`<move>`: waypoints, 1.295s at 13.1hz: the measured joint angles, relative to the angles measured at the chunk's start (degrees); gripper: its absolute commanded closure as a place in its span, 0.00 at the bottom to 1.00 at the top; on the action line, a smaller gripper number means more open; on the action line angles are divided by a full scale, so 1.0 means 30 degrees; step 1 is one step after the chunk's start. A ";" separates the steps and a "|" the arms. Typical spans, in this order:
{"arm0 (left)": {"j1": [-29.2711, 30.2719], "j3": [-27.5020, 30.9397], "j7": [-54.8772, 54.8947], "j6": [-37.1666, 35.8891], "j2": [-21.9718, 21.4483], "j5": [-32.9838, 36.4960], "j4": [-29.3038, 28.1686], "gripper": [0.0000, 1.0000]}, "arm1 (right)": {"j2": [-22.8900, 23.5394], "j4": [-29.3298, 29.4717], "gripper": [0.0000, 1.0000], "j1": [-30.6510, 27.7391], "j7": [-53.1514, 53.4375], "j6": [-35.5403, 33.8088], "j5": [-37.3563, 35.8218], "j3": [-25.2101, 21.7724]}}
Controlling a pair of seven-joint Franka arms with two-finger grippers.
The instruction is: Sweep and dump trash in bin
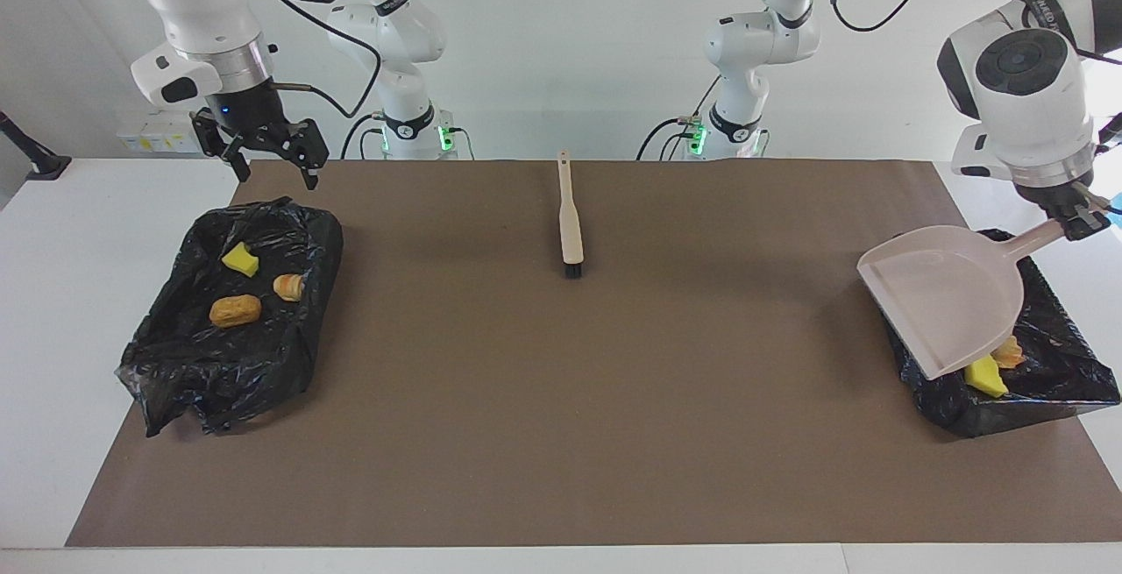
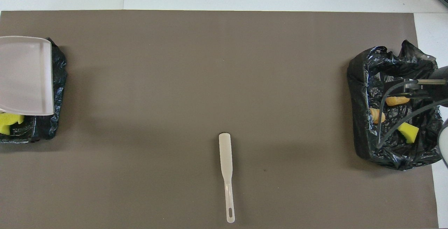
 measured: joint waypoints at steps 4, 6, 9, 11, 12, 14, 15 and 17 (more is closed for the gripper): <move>-0.1302 -0.0035 -0.2777 -0.1272 -0.0040 -0.4479 -0.0038 1.00 | 0.0001 0.0000 0.00 -0.0131 -0.0073 -0.0015 0.0013 -0.0204; -0.1522 -0.0045 -0.4604 -0.1866 -0.0034 -0.7119 -0.0137 1.00 | 0.0001 0.0000 0.00 -0.0108 -0.0073 -0.0015 0.0014 -0.0044; -0.2955 -0.0076 -1.0858 -0.1911 0.0022 -0.9543 -0.0897 1.00 | 0.0001 0.0000 0.00 -0.0105 -0.0073 -0.0015 0.0015 -0.0013; -0.4383 -0.0137 -1.5701 -0.1769 0.0080 -1.0528 -0.1329 1.00 | 0.0001 0.0000 0.00 -0.0104 -0.0073 -0.0015 0.0016 -0.0013; -0.4929 -0.0159 -1.7413 -0.1603 0.0119 -1.0785 -0.1433 1.00 | 0.0001 0.0001 0.00 -0.0104 -0.0073 -0.0015 0.0016 -0.0013; -0.5914 -0.0157 -2.0604 -0.0685 0.0340 -1.1262 -0.1572 1.00 | 0.0002 0.0000 0.00 -0.0104 -0.0073 -0.0015 0.0016 -0.0013; -0.6386 -0.0159 -2.1735 -0.0054 0.0561 -1.1360 -0.1591 1.00 | 0.0004 0.0000 0.00 -0.0102 -0.0073 -0.0016 0.0016 -0.0013; -0.7366 -0.0170 -2.3482 0.1168 0.1147 -1.1628 -0.1596 1.00 | 0.0007 0.0000 0.00 -0.0027 -0.0073 -0.0016 0.0017 -0.0011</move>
